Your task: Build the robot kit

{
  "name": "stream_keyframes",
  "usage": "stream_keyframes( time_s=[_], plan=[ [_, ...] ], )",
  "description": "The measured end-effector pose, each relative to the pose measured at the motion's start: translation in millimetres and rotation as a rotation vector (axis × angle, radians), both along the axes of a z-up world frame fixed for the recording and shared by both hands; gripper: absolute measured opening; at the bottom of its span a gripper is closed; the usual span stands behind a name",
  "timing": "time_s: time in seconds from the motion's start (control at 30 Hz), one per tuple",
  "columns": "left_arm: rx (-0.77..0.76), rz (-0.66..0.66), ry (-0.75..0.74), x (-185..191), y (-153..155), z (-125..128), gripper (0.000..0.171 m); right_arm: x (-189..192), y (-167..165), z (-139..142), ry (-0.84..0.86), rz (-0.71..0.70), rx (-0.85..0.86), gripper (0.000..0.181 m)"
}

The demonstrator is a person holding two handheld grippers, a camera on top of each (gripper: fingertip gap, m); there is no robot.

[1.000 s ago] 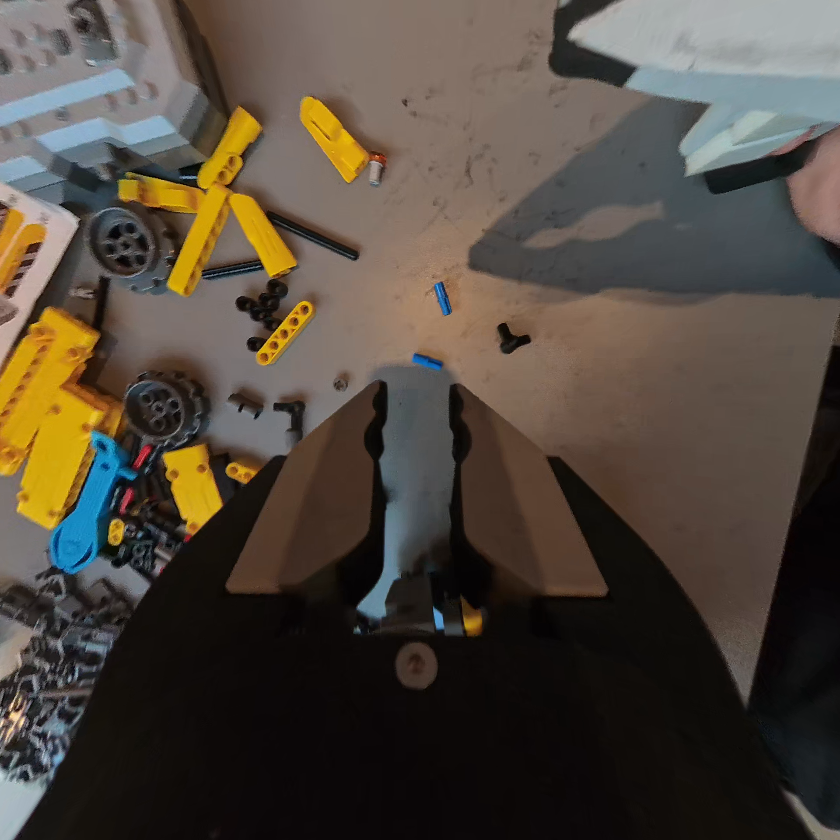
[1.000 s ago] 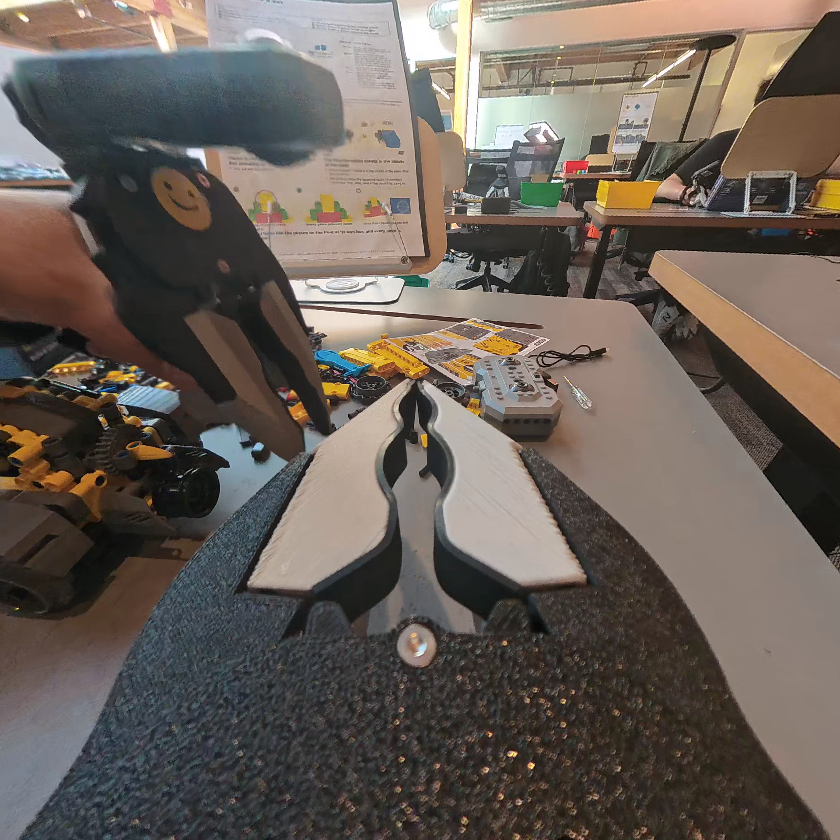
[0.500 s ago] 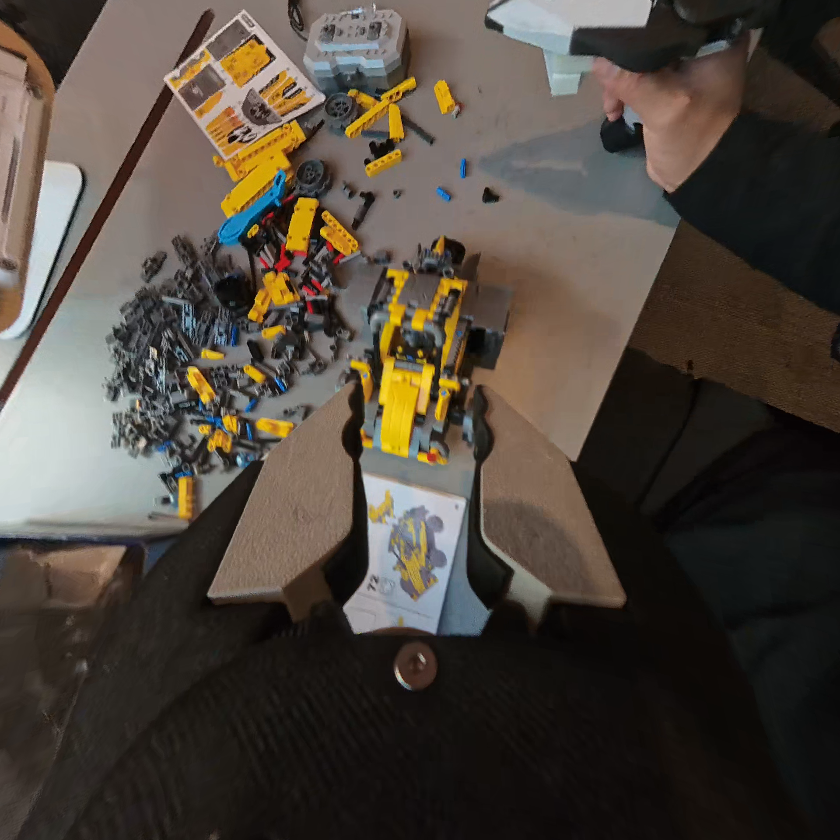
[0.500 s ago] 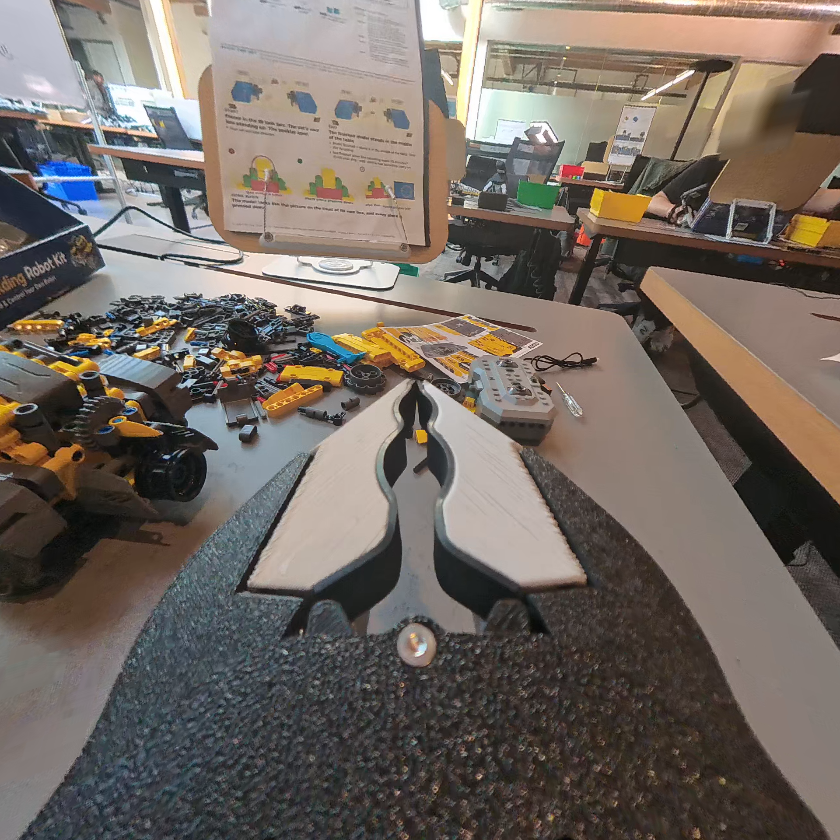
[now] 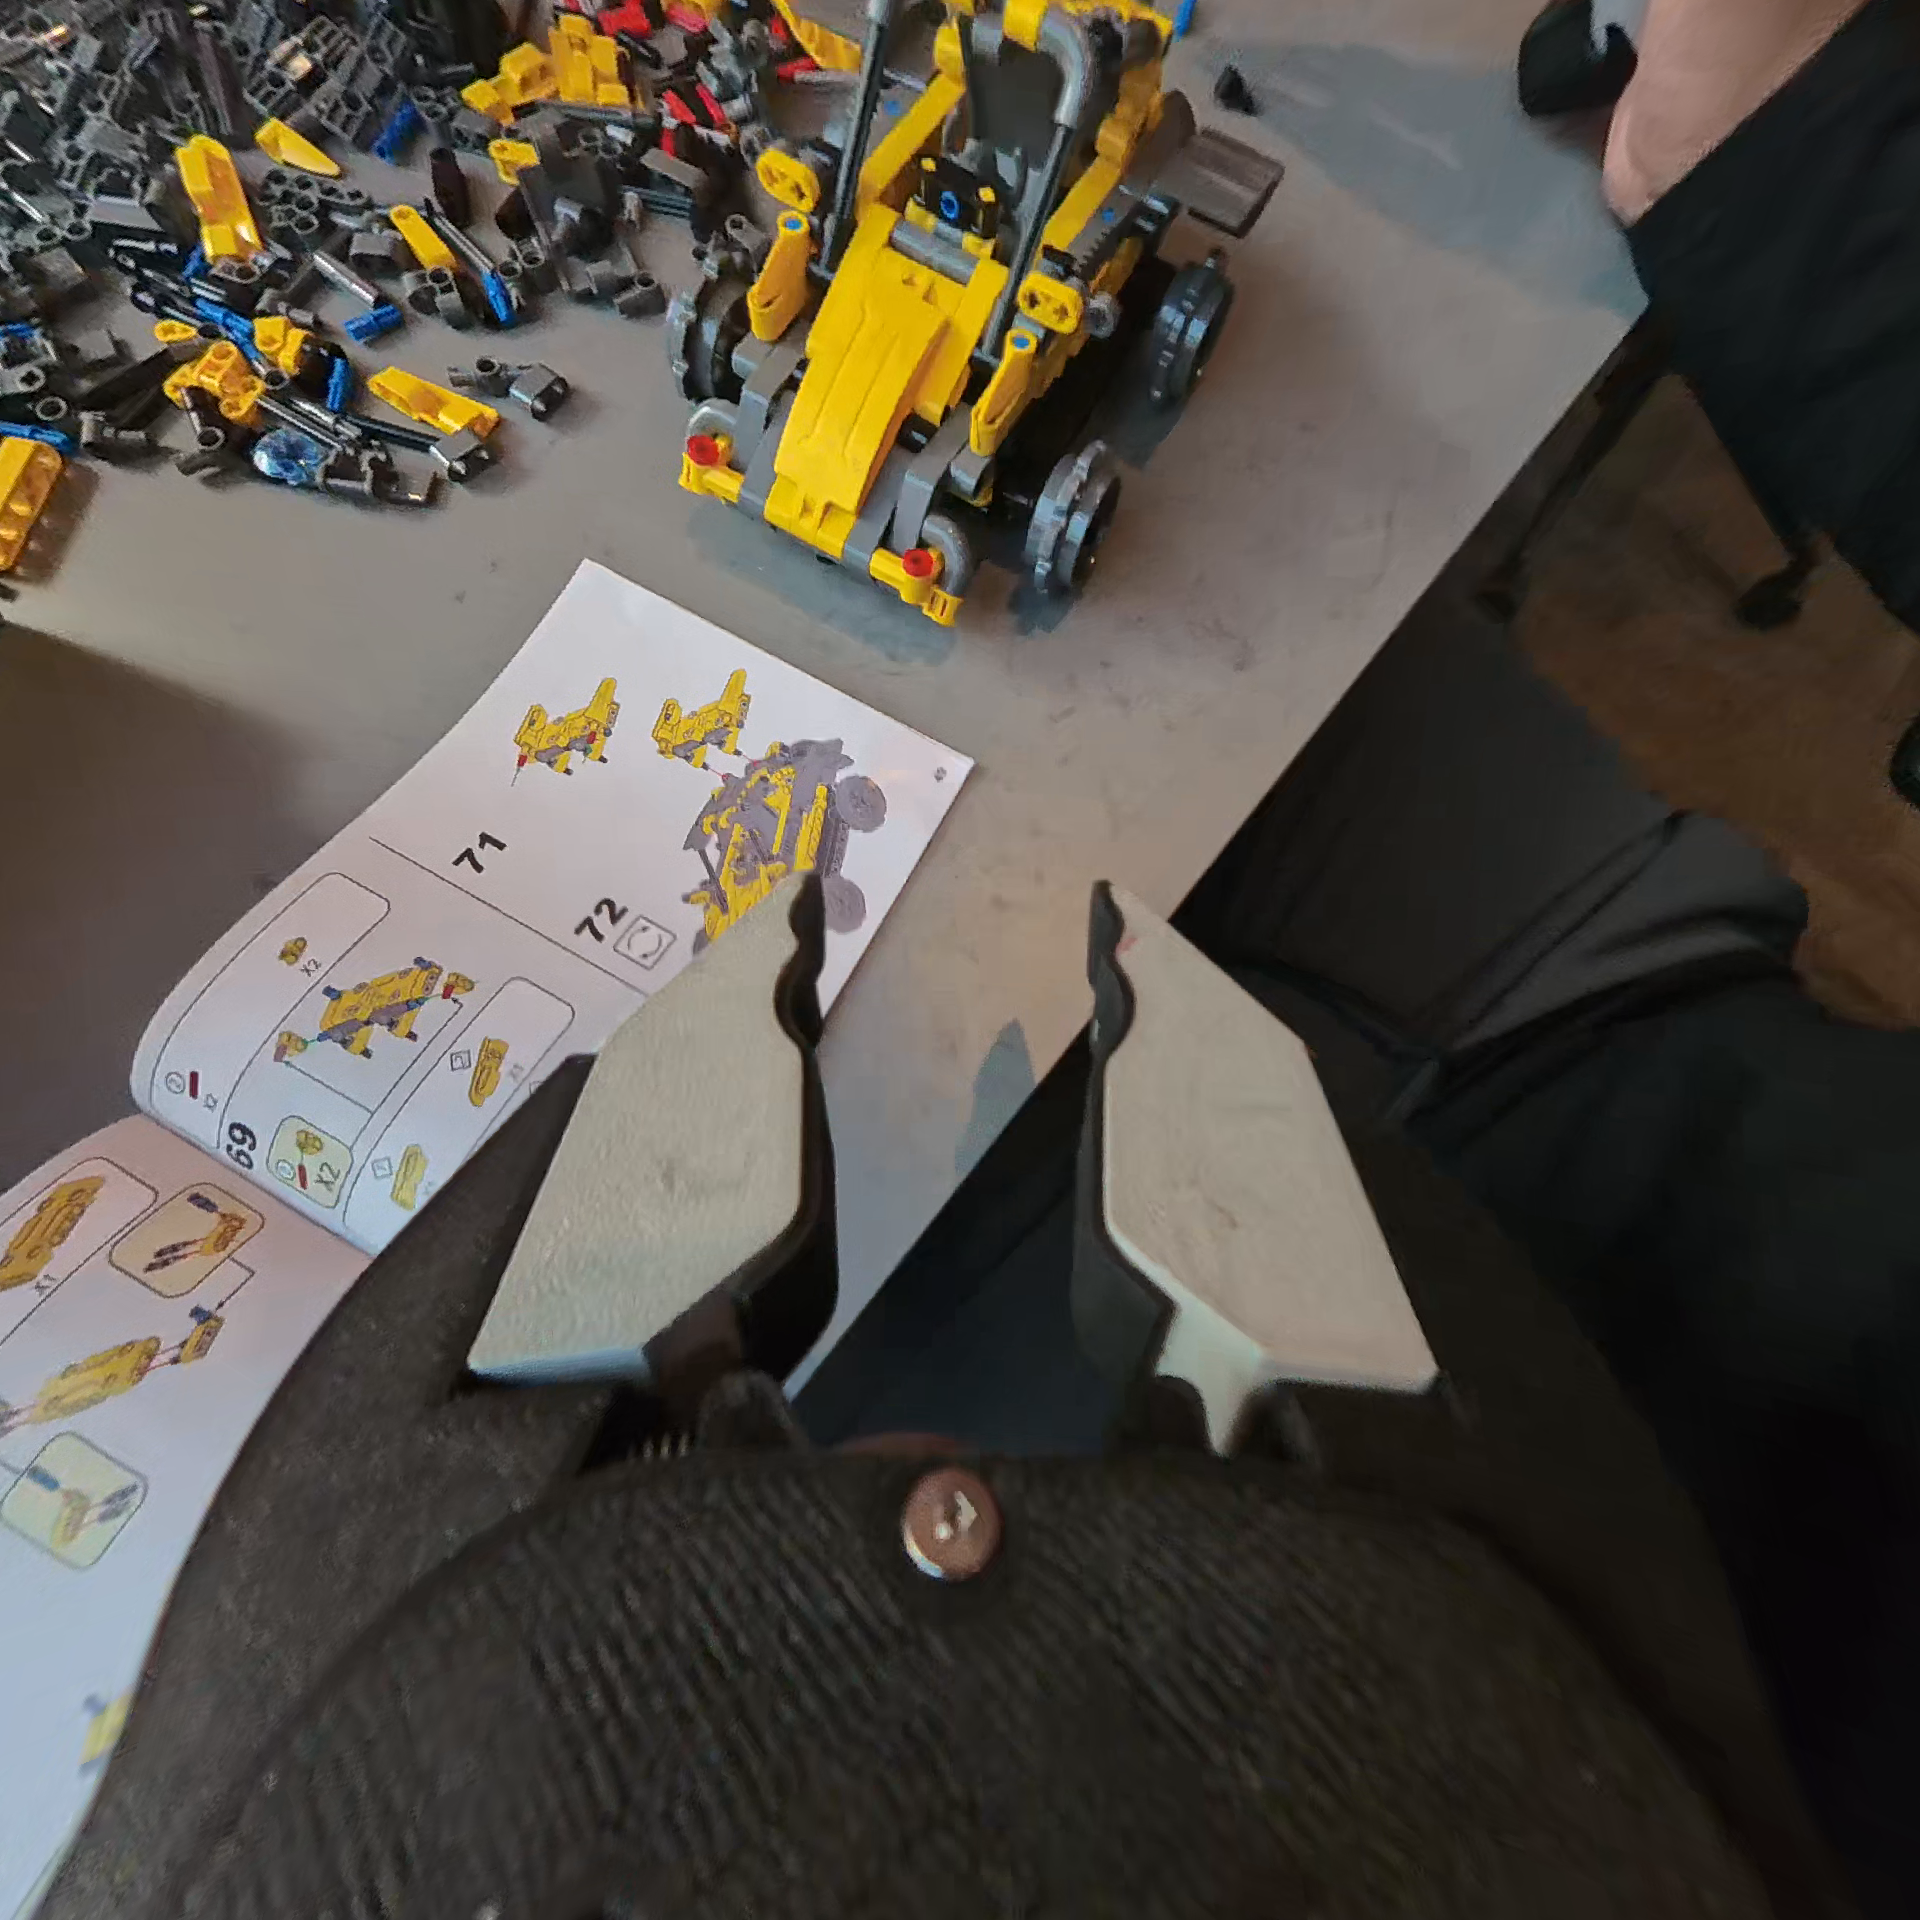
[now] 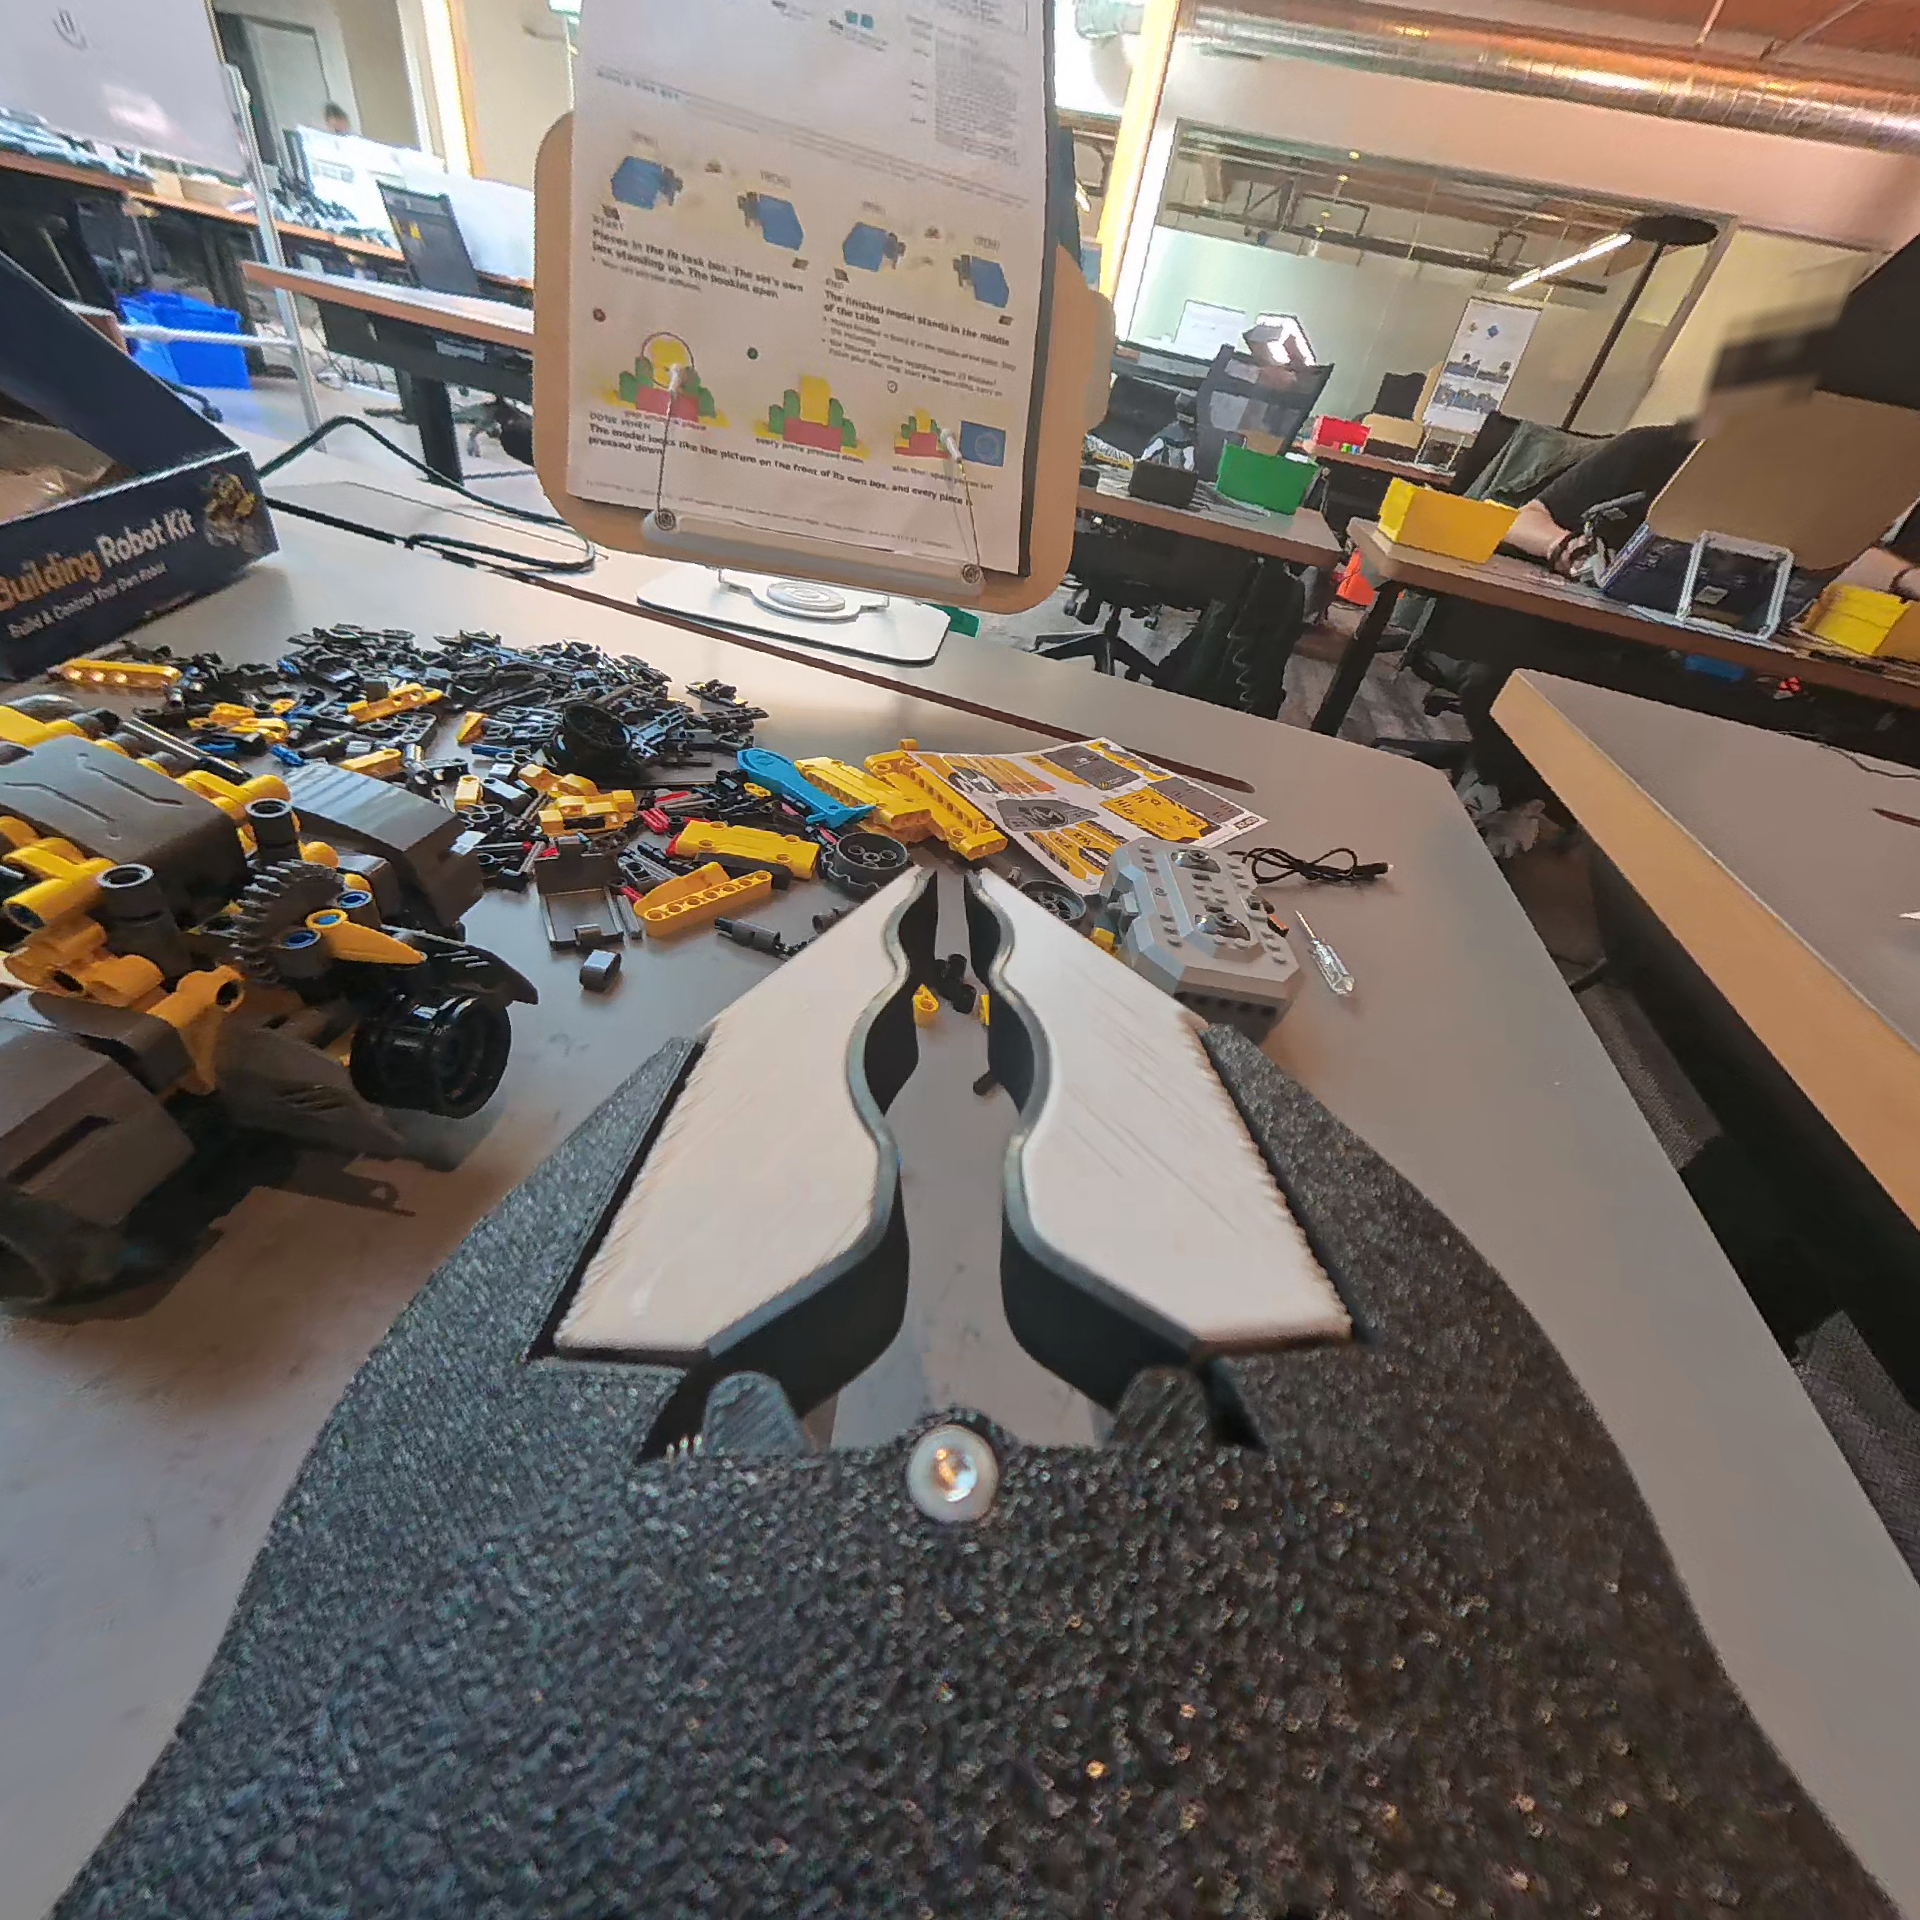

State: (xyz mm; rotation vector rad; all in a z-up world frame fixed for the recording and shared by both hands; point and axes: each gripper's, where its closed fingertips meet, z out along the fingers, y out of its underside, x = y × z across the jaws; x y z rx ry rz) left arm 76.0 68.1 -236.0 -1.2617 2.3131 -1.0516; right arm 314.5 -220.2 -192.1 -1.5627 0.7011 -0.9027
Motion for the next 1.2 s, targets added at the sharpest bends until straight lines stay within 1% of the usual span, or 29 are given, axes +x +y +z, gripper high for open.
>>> stream_keyframes(
  time_s=[0.1,0.27,0.33,0.4,0.47,0.57,0.7,0.87,0.93,1.07,1.2],
  plan=[
    [-0.048,0.014,-0.033,20,-7,8,0.051,1,0,0,0.016,0.021,0.032,0.005],
    [-0.119,0.054,-0.143,71,-13,27,0.052,2,-4,2,0.031,0.026,0.083,0.007],
    [-0.136,0.085,-0.191,90,-12,29,0.052,1,-5,3,0.036,0.032,0.105,0.007],
    [-0.167,0.089,-0.208,100,-15,24,0.052,2,-6,3,0.045,0.038,0.119,0.007],
    [-0.206,0.068,-0.208,101,-19,17,0.052,4,-4,-2,0.074,0.042,0.114,0.007],
    [-0.238,0.050,-0.246,97,-19,9,0.052,6,-2,-5,0.081,0.042,0.095,0.007],
    [-0.277,-0.024,-0.288,90,-27,2,0.051,6,0,-7,0.084,0.046,0.084,0.009],
    [-0.364,-0.134,-0.352,77,-36,14,0.048,7,4,-12,0.096,0.047,0.038,0.011],
    [-0.398,-0.149,-0.355,75,-36,17,0.047,7,7,-15,0.099,0.048,0.008,0.011],
    [-0.472,-0.180,-0.299,73,-37,18,0.048,8,11,-20,0.104,0.042,-0.044,0.012],
    [-0.483,-0.188,-0.346,70,-36,24,0.046,7,16,-22,0.099,0.052,-0.075,0.013]
  ],
)
